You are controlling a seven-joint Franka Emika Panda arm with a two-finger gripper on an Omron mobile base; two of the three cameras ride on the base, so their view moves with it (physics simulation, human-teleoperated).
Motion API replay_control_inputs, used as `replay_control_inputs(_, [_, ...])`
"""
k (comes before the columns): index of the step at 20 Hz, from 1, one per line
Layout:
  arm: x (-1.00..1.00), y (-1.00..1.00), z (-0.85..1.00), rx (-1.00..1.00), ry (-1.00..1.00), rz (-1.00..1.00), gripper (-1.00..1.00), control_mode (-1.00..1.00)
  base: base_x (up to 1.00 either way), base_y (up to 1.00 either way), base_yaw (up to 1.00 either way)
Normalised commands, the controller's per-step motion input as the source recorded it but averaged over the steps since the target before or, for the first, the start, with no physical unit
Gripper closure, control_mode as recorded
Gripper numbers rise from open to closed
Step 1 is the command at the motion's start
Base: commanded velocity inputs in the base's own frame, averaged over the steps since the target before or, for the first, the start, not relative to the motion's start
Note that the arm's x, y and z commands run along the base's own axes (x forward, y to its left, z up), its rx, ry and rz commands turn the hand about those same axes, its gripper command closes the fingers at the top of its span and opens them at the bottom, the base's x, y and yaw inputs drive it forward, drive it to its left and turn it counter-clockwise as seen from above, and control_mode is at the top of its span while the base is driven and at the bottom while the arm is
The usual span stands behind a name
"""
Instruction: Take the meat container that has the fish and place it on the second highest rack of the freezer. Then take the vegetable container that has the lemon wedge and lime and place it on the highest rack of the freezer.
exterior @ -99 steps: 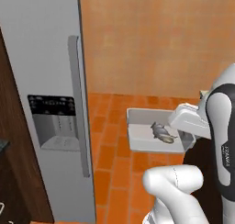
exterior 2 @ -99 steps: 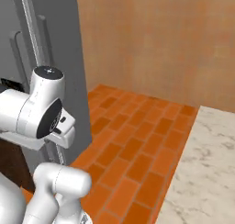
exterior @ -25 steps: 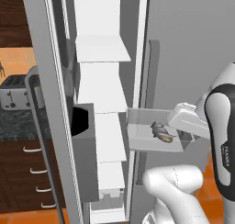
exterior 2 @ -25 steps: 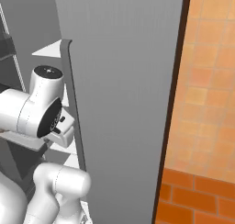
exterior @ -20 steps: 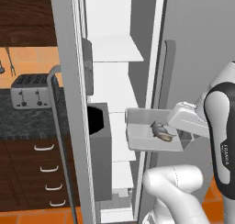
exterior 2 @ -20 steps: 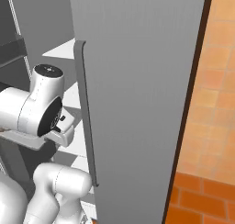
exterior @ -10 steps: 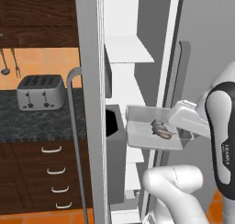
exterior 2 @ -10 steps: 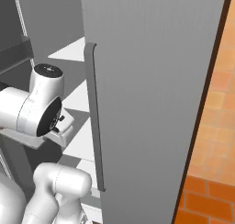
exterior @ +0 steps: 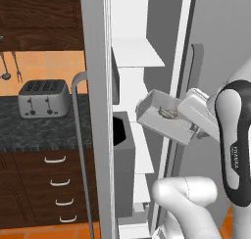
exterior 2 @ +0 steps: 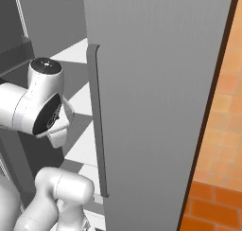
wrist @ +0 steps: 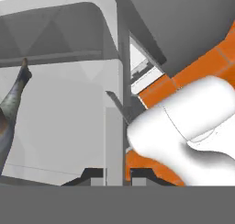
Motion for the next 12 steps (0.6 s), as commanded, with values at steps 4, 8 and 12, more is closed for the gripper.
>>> replay_control_inputs(4, [0.49, 0.00, -0.01, 0.02, -0.02, -0.51, 1.00, -1.00, 0.00, 0.00, 0.00])
replay_control_inputs(8, [0.51, 0.18, -0.15, 0.02, -0.11, -0.32, 1.00, -1.00, 0.00, 0.00, 0.00])
replay_control_inputs(12, [0.60, 0.45, -0.15, 0.06, -0.04, -0.09, 1.00, -1.00, 0.00, 0.00, 0.00])
